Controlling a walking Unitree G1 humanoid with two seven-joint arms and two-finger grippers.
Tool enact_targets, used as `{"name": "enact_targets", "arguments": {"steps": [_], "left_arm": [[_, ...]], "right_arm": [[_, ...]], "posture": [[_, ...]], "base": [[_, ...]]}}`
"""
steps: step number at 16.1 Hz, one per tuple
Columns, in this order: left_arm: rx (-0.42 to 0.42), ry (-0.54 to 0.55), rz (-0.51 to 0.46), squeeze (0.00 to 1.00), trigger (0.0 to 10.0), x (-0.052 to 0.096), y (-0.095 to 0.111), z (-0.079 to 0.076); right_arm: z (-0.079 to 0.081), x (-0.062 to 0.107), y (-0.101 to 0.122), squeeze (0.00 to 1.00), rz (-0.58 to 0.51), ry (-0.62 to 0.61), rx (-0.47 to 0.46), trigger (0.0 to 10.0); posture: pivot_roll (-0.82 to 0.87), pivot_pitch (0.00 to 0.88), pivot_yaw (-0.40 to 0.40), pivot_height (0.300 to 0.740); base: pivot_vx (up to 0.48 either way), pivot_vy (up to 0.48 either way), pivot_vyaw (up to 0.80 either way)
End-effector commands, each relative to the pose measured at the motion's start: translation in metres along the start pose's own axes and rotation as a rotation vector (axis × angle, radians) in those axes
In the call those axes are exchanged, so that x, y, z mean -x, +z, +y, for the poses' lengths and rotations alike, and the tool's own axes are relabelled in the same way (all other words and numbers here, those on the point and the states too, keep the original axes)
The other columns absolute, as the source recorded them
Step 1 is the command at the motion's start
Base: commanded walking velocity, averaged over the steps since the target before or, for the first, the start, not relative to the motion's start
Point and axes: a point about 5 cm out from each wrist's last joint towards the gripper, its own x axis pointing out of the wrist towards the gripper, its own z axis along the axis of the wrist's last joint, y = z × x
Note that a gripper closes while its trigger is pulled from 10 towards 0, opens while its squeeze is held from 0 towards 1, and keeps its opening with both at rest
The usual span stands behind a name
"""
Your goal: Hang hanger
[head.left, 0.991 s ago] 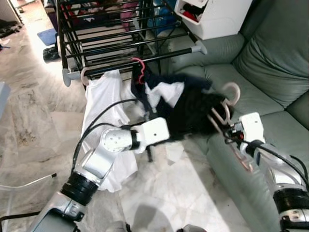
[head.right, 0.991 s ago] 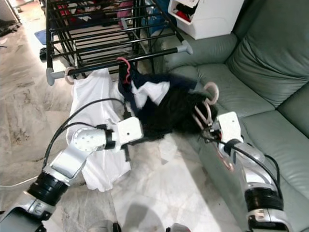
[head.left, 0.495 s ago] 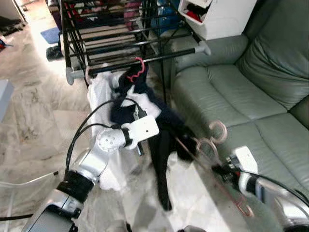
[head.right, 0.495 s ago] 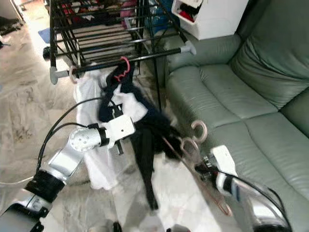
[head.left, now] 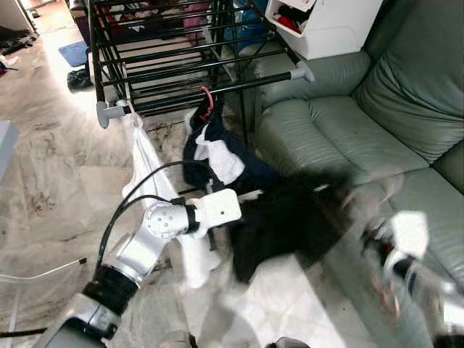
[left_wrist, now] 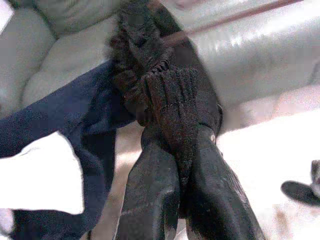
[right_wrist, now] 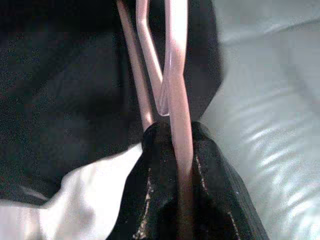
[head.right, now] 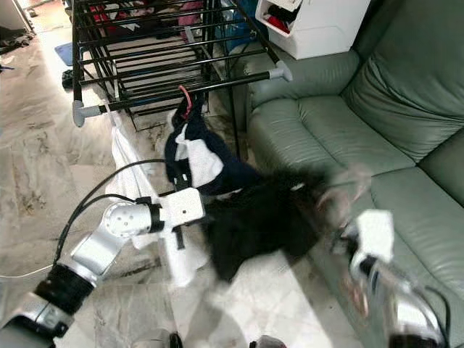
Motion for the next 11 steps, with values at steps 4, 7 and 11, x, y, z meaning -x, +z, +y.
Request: {"name": "enact_targets", "arguments": {"steps": [4,7,11], "left_arm": [[0.031,-0.018,-0.184,0.0,10.0,-0.013,0.031,-0.012],[0.022,-0.029,-0.213,0.0,10.0,-0.023,0.038,-0.019],[0.021,0.042,-0.199,0.0,10.0,-0.026,0.037,-0.011]], "right_arm": [[0.013,-0.014,0.06,0.0,-0.304,-0.093,-0.371,10.0],[0.046,-0.019,0.085,0.0,-0.375,0.029,-0.382,10.0],[0.057,-0.016,0.084,0.0,-0.367,0.097,-0.269,10.0]], "posture": [[-0.08,0.0,0.014,0.74],[-0.07,0.0,0.013,0.74],[-0.07,0.0,0.012,0.74]], "base": [[0.0,0.0,0.0],[0.0,0.0,0.0],[0.0,0.0,0.0]]}}
